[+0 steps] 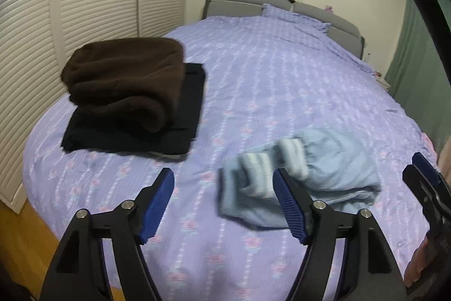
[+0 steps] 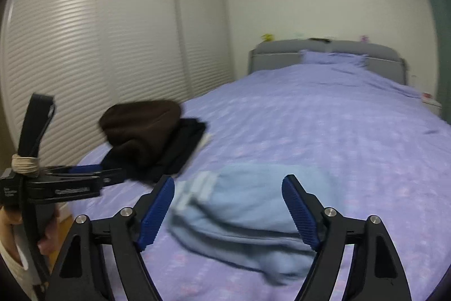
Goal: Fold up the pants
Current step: 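Grasp the folded pants edge with the left tool and fold it over the cuffs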
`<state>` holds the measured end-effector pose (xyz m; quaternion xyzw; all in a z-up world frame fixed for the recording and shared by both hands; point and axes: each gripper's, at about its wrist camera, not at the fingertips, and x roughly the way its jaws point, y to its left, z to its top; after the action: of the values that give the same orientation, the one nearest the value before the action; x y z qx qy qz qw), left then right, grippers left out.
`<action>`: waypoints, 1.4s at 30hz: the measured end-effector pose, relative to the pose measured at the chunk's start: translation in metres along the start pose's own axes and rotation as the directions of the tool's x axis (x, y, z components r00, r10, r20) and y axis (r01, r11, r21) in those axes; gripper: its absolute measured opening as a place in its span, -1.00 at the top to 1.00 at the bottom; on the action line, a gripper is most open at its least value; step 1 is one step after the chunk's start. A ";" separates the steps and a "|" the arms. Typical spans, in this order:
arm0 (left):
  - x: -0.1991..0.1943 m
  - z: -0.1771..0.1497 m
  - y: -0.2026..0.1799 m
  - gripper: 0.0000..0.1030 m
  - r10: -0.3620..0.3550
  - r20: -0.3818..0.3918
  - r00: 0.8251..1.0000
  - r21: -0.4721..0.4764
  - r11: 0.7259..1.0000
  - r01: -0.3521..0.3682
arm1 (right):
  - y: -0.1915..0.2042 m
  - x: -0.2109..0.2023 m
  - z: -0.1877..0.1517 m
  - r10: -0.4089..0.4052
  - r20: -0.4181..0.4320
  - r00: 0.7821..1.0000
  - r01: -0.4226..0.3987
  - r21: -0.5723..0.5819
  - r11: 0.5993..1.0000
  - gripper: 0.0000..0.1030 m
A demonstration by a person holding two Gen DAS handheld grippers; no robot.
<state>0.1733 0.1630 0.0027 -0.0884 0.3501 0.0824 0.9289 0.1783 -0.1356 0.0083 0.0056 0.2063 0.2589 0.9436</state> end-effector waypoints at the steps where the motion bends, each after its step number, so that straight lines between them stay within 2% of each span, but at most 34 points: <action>1: -0.001 0.000 -0.010 -0.41 -0.014 0.004 1.000 0.013 1.000 0.014 | -0.014 -0.006 -0.002 -0.034 0.005 0.999 0.034 0.016 0.999 -0.55; 5: 0.000 -0.003 -0.043 -0.41 -0.031 0.023 0.999 0.075 0.997 0.029 | -0.062 -0.015 -0.013 -0.098 -0.014 0.995 0.099 0.119 0.988 -0.57; 9: 0.009 -0.002 -0.072 -0.42 -0.007 0.045 0.999 0.140 0.990 0.001 | -0.097 0.001 -0.030 -0.064 -0.068 0.996 0.080 0.265 0.961 -0.59; 11: 0.013 0.003 -0.087 -0.42 0.020 0.093 0.995 0.192 0.981 -0.037 | -0.109 0.011 -0.041 -0.054 -0.079 0.995 0.078 0.344 0.936 -0.59; 14: 0.025 0.013 -0.101 -0.41 0.017 0.105 0.994 0.222 0.974 -0.040 | -0.120 0.024 -0.056 -0.031 -0.089 0.996 0.067 0.432 0.899 -0.59; 16: 0.035 0.020 -0.106 -0.40 -0.016 0.082 0.996 0.225 0.974 -0.003 | -0.126 0.033 -0.062 -0.033 -0.101 0.994 0.077 0.465 0.882 -0.59; 18: 0.049 0.025 -0.110 -0.24 -0.037 0.040 0.999 0.220 0.975 0.028 | -0.135 0.037 -0.067 -0.034 -0.103 0.994 0.081 0.500 0.862 -0.59; 20: 0.065 0.029 -0.109 0.12 -0.072 -0.014 0.997 0.188 0.979 0.073 | -0.141 0.041 -0.070 -0.045 -0.105 0.993 0.095 0.541 0.836 -0.59; 21: 0.072 0.029 -0.106 0.24 -0.088 -0.041 0.995 0.158 0.983 0.094 | -0.144 0.044 -0.070 -0.040 -0.101 0.994 0.089 0.555 0.827 -0.59; 23: 0.093 0.026 -0.101 0.63 -0.147 -0.131 0.981 0.089 0.983 0.159 | -0.151 0.046 -0.072 -0.031 -0.106 0.994 0.087 0.577 0.812 -0.59; 25: 0.110 0.019 -0.098 0.73 -0.163 -0.184 0.969 0.063 0.982 0.177 | -0.155 0.052 -0.073 -0.016 -0.106 0.994 0.077 0.599 0.797 -0.59; 27: 0.120 0.011 -0.093 0.78 -0.125 -0.191 0.973 0.062 0.988 0.139 | -0.158 0.055 -0.075 0.007 -0.095 0.995 0.054 0.619 0.784 -0.59; 32: 0.138 -0.002 -0.078 0.78 -0.099 -0.231 0.968 0.041 0.993 0.111 | -0.158 0.068 -0.084 0.069 -0.102 0.992 0.016 0.658 0.753 -0.60; 38: 0.151 -0.007 -0.064 0.78 -0.142 -0.278 0.950 -0.017 0.990 0.143 | -0.142 0.082 -0.092 0.130 -0.101 0.986 -0.028 0.674 0.738 -0.89; 42: 0.153 -0.008 -0.059 0.79 -0.173 -0.277 0.945 -0.030 0.985 0.172 | -0.130 0.095 -0.093 0.173 -0.111 0.979 -0.053 0.677 0.734 -0.89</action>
<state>0.2948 0.1180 -0.0988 -0.1321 0.4678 -0.0115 0.8738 0.2788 -0.2106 -0.1290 0.3354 0.3627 0.2238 0.8402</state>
